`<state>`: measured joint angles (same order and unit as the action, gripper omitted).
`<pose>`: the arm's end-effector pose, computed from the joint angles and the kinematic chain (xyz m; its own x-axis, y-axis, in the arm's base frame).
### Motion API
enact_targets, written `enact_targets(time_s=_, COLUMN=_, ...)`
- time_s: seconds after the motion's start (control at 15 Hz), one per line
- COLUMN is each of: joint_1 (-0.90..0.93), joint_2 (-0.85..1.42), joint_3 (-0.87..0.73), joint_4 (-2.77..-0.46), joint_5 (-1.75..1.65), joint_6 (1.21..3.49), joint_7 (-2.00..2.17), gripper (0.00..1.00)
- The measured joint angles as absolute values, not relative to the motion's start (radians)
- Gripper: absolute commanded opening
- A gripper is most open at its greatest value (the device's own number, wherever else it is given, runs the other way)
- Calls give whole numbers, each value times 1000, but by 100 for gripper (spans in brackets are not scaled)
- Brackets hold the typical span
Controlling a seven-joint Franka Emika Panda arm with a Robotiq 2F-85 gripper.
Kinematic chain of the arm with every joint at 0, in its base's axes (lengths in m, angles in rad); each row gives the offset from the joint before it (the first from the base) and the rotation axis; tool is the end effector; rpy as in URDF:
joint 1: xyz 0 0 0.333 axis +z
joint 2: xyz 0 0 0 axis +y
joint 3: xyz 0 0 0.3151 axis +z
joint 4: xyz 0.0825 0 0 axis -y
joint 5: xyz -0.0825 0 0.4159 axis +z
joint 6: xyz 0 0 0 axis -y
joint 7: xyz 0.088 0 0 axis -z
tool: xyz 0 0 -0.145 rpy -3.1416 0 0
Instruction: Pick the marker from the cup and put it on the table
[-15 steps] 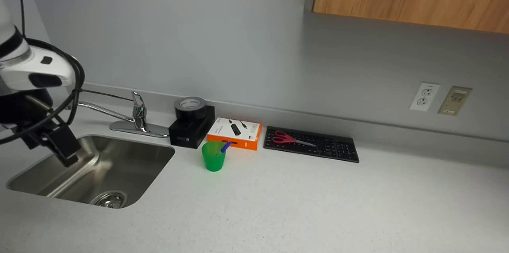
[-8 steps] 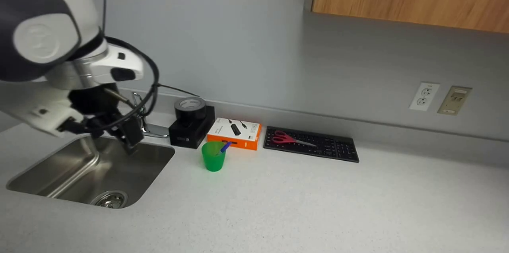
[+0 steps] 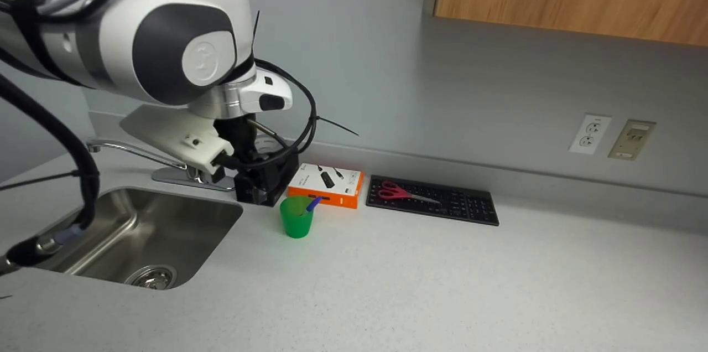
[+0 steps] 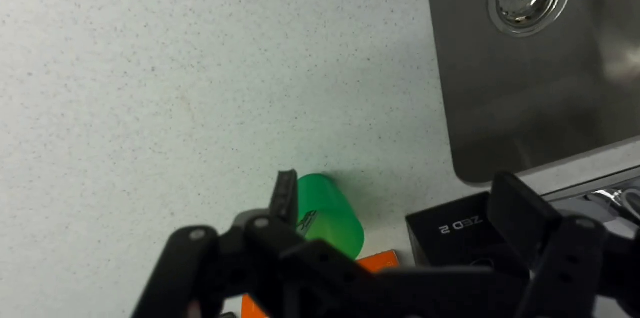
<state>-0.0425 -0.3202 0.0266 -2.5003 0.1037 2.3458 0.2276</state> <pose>0.4782 -0.0037 0.3593 0.9402 -0.3101 0.1409 -0.2962 -0.9486 -0.1112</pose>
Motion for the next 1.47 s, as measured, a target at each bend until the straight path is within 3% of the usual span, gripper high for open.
enact_targets(time_s=0.67, joint_1=-53, joint_2=-279, joint_3=24, joint_4=-2480, joint_5=63, joint_6=2378, joint_7=230, gripper=100)
enact_targets(time_s=1.47, joint_1=-96, joint_2=76, joint_3=-41, joint_4=-2280, joint_5=-33, joint_6=2522, joint_7=264, gripper=100)
